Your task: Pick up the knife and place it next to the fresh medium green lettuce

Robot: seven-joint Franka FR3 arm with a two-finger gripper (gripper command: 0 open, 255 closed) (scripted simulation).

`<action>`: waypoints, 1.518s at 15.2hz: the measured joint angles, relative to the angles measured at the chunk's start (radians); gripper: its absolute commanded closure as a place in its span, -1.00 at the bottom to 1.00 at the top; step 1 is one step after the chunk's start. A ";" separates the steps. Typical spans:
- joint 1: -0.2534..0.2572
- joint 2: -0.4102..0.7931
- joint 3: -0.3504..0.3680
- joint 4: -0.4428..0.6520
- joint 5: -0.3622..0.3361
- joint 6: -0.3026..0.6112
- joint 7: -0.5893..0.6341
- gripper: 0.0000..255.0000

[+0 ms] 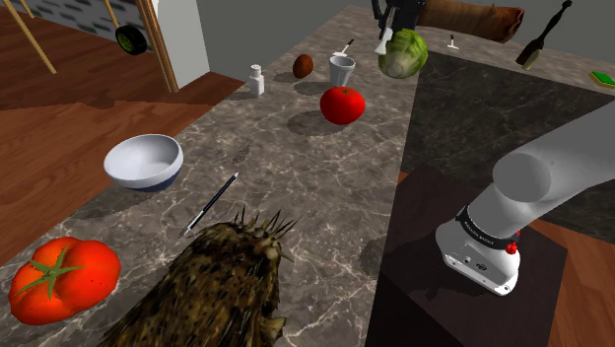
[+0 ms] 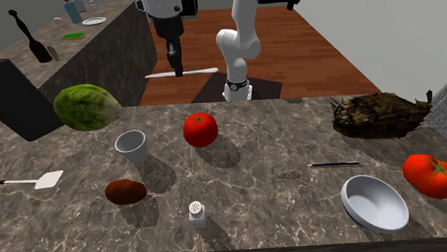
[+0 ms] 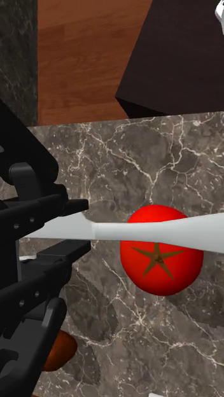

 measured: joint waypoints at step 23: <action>-0.090 0.057 -0.143 -0.131 -0.049 0.182 -0.224 1.00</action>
